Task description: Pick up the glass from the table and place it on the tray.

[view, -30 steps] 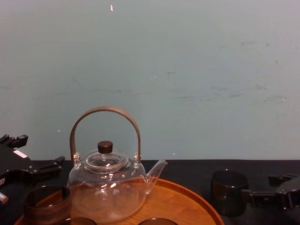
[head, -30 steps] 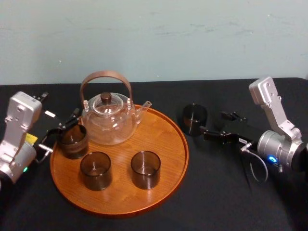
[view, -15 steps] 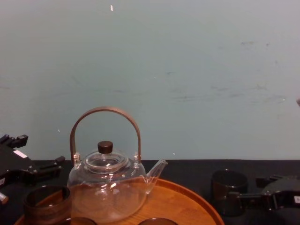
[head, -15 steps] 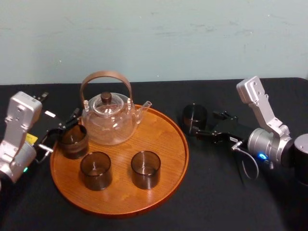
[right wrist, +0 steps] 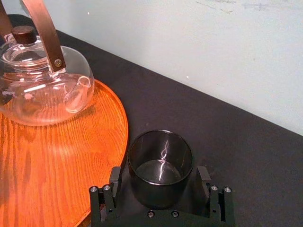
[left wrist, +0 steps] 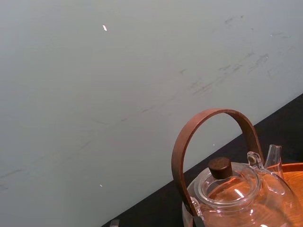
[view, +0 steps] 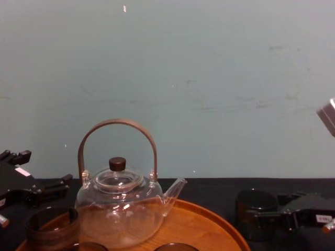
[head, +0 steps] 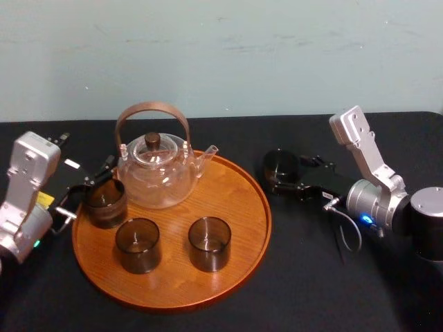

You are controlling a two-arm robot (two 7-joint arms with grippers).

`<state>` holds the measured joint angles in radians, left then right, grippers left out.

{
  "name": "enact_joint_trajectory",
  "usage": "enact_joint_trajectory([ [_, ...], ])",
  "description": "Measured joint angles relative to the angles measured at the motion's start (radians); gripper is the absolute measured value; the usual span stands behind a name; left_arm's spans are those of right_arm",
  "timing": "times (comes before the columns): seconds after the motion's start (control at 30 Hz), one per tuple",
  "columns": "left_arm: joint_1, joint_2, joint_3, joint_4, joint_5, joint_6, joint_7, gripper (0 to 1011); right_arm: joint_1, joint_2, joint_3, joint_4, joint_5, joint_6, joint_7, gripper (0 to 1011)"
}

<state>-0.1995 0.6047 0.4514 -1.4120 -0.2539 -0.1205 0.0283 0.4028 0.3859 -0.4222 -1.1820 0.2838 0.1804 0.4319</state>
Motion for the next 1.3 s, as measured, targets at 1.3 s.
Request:
enact_joint_trajectory([
  [1.3, 0.000, 0.000, 0.000, 0.000, 0.000, 0.000, 0.000, 1001, 0.041, -0.071, 0.020, 0.069, -0.058, 0.002, -0.012, 1003],
])
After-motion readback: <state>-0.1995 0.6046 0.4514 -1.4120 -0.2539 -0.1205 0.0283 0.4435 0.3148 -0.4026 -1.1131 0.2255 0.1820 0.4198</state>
